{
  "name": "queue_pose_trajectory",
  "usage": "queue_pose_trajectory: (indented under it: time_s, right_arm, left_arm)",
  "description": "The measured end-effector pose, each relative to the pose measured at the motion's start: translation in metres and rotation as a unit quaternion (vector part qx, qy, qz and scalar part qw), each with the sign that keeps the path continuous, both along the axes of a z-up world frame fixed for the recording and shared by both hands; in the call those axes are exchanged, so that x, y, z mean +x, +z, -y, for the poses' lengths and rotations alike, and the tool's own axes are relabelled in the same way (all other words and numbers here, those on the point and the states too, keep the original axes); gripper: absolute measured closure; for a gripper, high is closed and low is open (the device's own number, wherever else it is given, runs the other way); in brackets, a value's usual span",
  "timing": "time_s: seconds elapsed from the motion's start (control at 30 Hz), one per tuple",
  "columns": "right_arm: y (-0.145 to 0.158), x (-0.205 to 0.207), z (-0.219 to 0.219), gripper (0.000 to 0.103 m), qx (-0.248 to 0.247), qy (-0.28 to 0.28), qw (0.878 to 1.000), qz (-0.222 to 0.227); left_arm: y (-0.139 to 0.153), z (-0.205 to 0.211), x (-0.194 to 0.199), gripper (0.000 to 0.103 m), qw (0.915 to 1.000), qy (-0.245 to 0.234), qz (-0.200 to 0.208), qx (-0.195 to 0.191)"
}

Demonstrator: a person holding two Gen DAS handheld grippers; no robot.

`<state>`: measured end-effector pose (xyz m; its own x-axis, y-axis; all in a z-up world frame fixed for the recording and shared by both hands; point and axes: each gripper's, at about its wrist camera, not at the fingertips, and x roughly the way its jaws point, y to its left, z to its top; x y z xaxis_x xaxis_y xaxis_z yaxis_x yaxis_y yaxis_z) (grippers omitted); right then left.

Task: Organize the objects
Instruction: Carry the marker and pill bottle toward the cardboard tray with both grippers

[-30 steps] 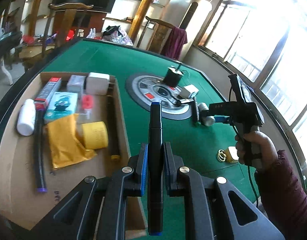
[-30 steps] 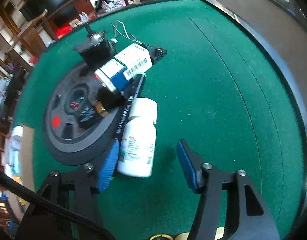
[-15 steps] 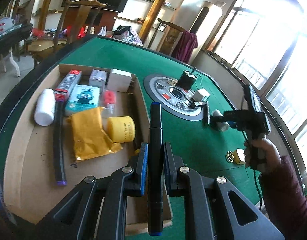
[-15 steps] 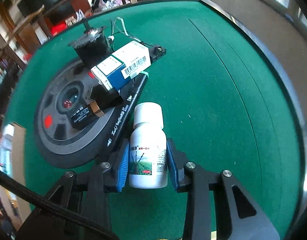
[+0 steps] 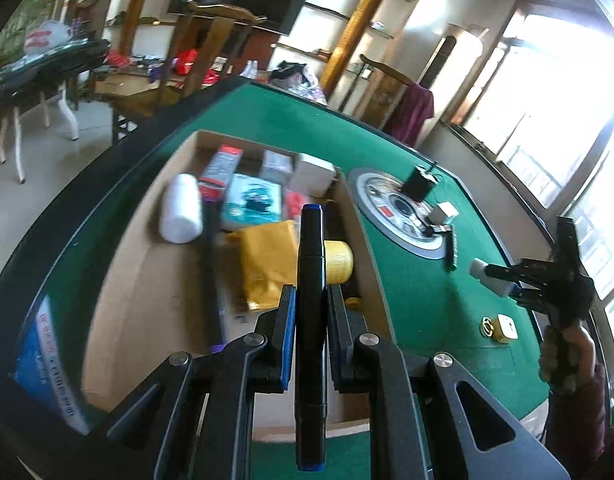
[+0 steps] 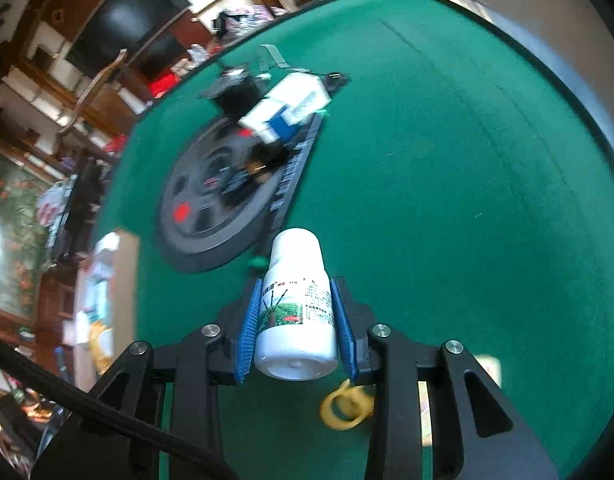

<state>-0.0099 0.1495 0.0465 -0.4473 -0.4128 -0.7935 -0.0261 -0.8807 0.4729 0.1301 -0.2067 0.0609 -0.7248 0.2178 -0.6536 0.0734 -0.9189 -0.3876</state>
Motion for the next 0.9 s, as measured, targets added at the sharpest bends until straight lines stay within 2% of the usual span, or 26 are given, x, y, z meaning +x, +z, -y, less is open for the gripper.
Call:
queue_pose_trajectory:
  time_s: [0.27,0.53,0.7,0.9]
  right_arm:
    - [0.019,0.025,0.069,0.071,-0.041,0.089,0.995,-0.015]
    - [0.015,0.045,0.155,0.071,-0.083,0.195,0.977,0.014]
    - [0.004,0.054,0.203,0.071,-0.071,0.238,0.968,0.028]
    - [-0.009,0.058,0.239,0.071,-0.035,0.260,0.964,0.028]
  left_arm:
    - [-0.013,0.019,0.004,0.091,0.9997,0.018,0.016,0.010]
    - [-0.027,0.024,-0.015,0.091,0.9990,0.023,0.038,0.009]
    - [-0.034,0.026,-0.022,0.091,0.9984,0.024,0.048,0.017]
    - [-0.041,0.024,-0.032,0.091,0.9975,0.028,0.062,0.021]
